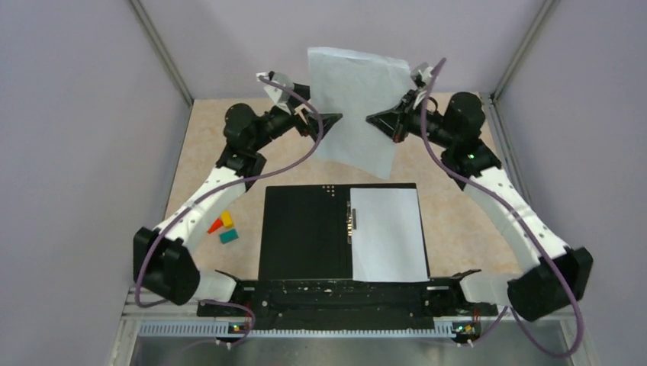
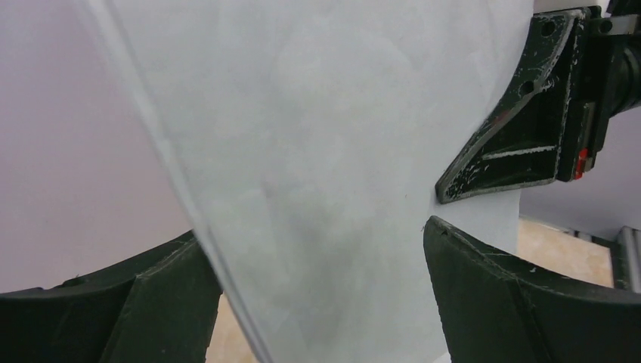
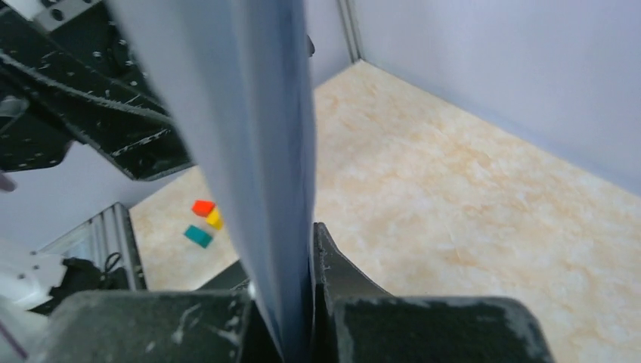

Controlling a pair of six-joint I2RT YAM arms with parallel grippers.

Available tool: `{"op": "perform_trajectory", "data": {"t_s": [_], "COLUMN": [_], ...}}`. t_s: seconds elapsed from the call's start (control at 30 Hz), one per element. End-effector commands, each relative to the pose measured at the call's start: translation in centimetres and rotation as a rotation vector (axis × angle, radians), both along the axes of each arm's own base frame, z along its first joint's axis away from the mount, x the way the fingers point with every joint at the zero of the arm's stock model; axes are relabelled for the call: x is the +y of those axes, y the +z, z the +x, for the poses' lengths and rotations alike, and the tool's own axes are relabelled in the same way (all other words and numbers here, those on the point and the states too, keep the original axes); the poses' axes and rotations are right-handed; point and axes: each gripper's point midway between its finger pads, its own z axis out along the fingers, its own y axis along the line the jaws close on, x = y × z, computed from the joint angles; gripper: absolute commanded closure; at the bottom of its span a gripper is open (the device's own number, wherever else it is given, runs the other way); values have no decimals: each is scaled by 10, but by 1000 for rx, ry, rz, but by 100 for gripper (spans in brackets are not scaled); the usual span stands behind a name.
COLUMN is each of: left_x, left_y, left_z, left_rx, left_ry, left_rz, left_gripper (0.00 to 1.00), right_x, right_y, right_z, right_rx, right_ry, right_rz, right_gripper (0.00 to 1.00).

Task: Put the files into the folder

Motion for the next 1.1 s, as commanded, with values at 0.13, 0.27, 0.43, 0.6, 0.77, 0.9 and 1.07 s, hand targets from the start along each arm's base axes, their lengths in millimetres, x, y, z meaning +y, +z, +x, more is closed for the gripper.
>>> {"op": "perform_trajectory", "data": {"t_s": [0.13, 0.27, 0.43, 0.6, 0.77, 0.9, 1.07], "left_x": [13, 26, 65, 87, 99, 107, 117], "left_y": [-2, -47, -171, -259, -301, -320, -334], "left_z": [-80, -84, -84, -103, -108, -109, -109], "left_rx": [223, 481, 883, 1100, 1177, 1203, 1221], "left_ry": [-116, 85, 501, 684, 798, 881, 968], "left_rz": [-68, -77, 23, 79, 104, 119, 142], "left_gripper": [1, 1, 1, 1, 1, 1, 2], "right_x": [-32, -74, -107, -122, -130, -131, -126], "right_y": [12, -59, -161, -206, -229, -241, -232], "right_z": [-84, -93, -108, -105, -99, -97, -101], "right_rx": [244, 504, 782, 874, 915, 947, 955], "right_ry": [-59, -293, -456, -525, -557, -555, -518], "right_rz": [-23, -210, -422, -540, -628, -674, -655], "right_gripper": [100, 100, 100, 100, 100, 100, 100]}}
